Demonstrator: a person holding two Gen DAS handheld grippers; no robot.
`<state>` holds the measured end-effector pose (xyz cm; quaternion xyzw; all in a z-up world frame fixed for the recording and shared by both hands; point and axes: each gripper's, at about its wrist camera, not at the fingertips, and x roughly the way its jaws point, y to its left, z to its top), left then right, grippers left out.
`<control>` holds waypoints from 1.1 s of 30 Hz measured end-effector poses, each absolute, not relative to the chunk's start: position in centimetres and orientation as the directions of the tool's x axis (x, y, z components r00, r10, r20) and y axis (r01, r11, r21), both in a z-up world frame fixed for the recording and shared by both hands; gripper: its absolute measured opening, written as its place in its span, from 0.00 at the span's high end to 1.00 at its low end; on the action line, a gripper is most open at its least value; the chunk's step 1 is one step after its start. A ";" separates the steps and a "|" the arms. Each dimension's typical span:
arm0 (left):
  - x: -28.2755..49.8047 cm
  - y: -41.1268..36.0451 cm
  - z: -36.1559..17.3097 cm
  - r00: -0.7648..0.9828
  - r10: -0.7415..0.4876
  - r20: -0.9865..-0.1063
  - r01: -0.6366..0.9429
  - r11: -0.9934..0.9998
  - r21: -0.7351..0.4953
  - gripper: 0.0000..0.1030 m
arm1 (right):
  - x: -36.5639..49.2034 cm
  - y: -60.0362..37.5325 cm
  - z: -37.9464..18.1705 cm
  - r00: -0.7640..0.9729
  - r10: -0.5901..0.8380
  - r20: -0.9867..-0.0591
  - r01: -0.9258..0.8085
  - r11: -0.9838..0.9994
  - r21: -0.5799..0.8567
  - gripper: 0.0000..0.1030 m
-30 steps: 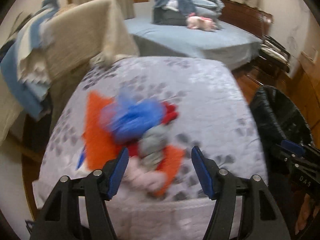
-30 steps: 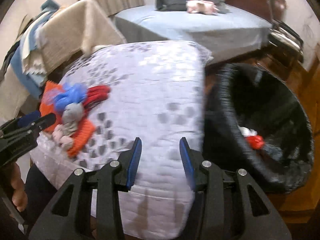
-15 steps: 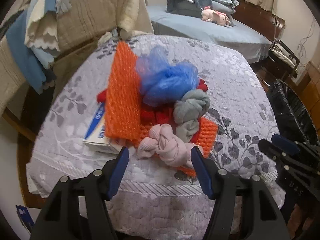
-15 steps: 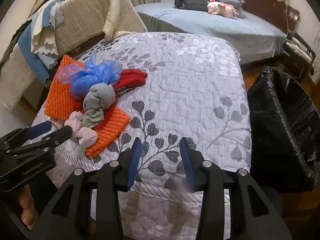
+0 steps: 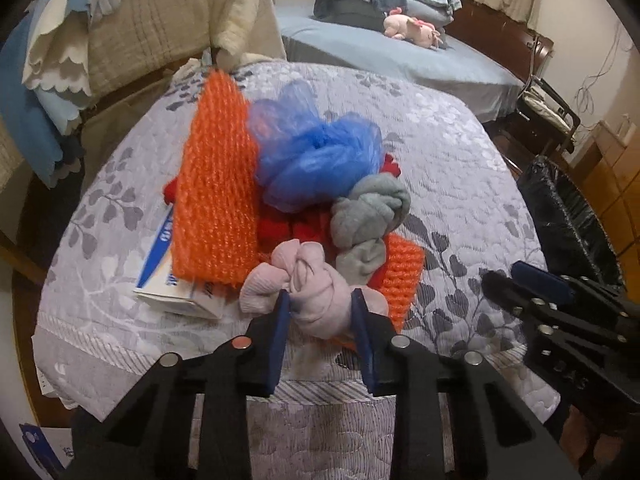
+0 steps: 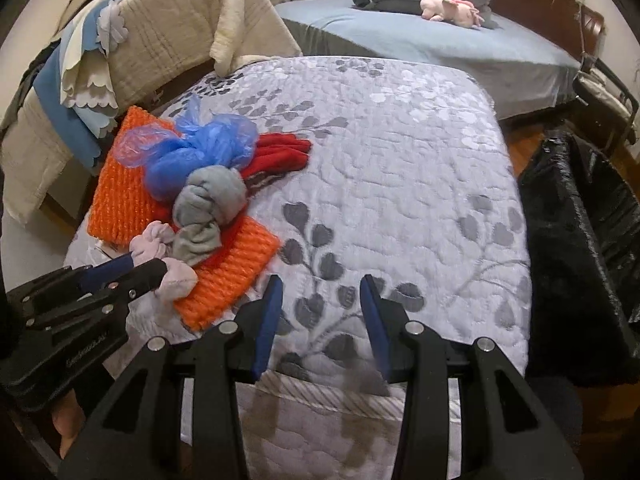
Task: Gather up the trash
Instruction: 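Grasp the pink knotted cloth with the left gripper, then grasp the grey knotted sock with the right gripper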
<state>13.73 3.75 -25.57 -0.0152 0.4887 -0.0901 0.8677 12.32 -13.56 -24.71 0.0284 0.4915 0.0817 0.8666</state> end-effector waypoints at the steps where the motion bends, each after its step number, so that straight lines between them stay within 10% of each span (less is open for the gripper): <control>1: 13.6 4.0 -25.3 0.513 -0.172 -0.841 0.140 0.983 -0.116 0.71 | 12.5 -13.1 -24.6 0.505 0.176 -0.845 -0.124 0.984 0.131 0.61; 24: 15.1 8.4 -24.7 0.544 -0.140 -0.828 0.090 0.990 -0.108 0.71 | 17.3 -7.0 -23.7 0.518 0.272 -0.811 -0.214 0.959 0.185 0.58; 33: 15.1 8.1 -24.4 0.548 -0.142 -0.824 0.096 0.990 -0.106 0.71 | 16.9 -7.5 -24.3 0.485 0.307 -0.819 -0.235 0.948 0.217 0.81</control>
